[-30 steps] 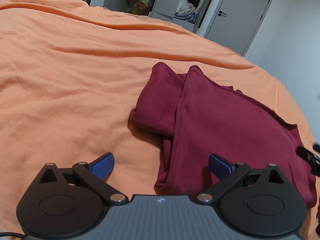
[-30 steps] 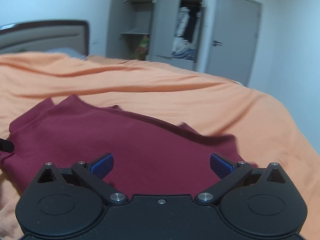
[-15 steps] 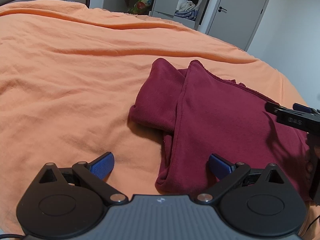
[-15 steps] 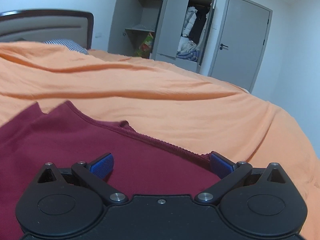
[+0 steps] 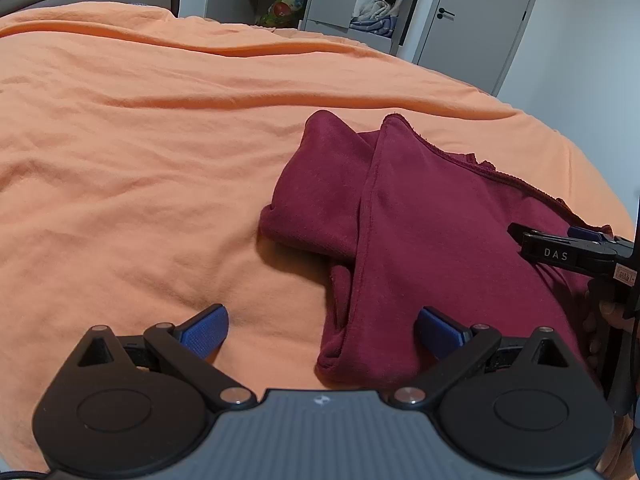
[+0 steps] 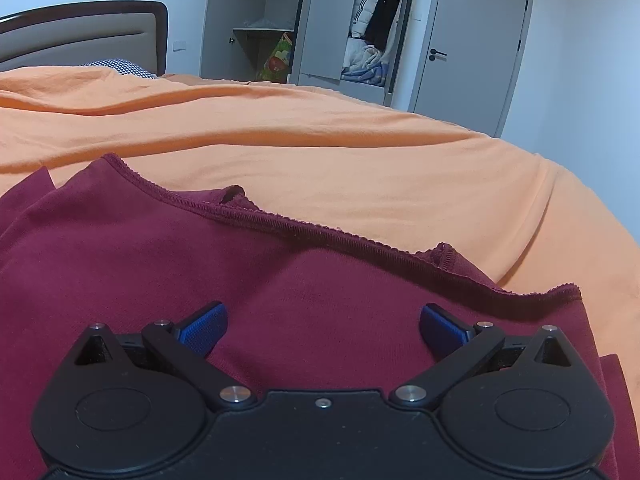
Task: Fold small clothes
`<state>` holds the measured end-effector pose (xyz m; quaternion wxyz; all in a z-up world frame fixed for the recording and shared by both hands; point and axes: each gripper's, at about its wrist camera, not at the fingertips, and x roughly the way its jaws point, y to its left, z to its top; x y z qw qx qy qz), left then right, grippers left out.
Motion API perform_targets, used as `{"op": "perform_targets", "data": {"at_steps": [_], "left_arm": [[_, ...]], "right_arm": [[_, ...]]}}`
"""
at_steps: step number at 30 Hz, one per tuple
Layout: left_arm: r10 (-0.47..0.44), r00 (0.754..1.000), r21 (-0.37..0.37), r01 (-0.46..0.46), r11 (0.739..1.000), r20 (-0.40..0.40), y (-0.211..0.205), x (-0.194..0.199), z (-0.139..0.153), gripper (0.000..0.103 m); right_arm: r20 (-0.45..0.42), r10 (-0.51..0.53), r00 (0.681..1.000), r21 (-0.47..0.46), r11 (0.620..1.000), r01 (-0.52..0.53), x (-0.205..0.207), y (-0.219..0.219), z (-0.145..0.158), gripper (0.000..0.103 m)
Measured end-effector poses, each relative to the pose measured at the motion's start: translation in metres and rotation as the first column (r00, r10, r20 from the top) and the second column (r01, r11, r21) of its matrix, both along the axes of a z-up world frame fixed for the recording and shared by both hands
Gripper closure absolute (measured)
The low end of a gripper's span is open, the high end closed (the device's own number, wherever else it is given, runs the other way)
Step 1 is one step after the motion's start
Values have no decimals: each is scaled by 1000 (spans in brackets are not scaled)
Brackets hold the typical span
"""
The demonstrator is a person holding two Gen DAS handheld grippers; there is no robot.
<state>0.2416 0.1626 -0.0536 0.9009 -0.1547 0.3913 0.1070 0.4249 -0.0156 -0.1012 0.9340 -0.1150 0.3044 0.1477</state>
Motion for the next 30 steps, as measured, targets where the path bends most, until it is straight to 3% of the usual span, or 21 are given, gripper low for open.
{"op": "perform_targets", "data": {"at_steps": [30], "left_arm": [[9, 1000, 15, -9, 1000, -10, 1, -1, 1, 0]], "right_arm": [[1, -26, 1000, 14, 1000, 26, -28, -8, 6, 0]]}}
